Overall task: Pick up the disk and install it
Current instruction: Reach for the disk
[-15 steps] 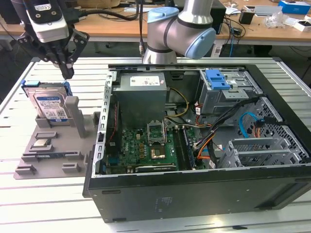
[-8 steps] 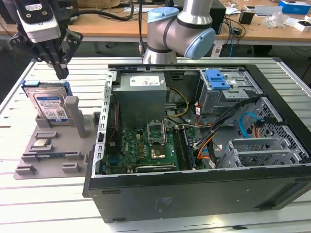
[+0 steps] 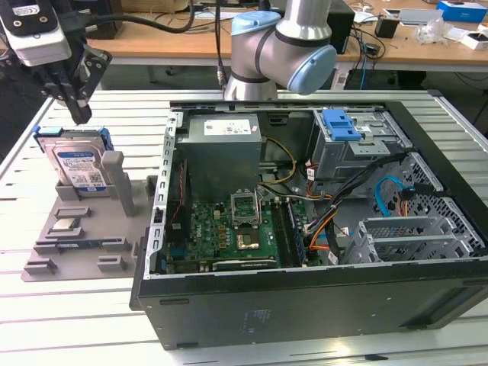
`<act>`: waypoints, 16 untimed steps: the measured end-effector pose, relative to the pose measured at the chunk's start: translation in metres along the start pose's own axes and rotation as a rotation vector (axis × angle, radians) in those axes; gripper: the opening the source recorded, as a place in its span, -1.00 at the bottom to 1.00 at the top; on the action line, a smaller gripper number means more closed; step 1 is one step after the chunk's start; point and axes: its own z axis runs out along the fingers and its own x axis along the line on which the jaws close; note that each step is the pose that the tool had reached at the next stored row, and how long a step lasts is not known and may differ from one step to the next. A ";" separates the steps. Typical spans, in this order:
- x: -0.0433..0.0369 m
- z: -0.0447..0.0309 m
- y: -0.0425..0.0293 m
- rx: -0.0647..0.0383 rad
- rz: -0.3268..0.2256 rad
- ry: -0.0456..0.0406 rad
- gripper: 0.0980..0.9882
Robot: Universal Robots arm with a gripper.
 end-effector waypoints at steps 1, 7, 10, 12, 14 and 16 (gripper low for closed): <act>0.0052 0.0000 0.0008 0.000 0.000 0.0000 -0.98; 0.0255 0.0001 0.0010 0.000 0.000 0.0000 -0.98; 0.0365 0.0000 0.0002 0.000 0.000 0.0000 -0.98; 0.0399 0.0000 0.0000 0.000 0.000 0.0000 -0.98; 0.0450 0.0000 -0.0004 0.000 0.000 0.0000 -0.98; 0.0482 0.0000 -0.0007 0.000 0.000 0.0000 -0.98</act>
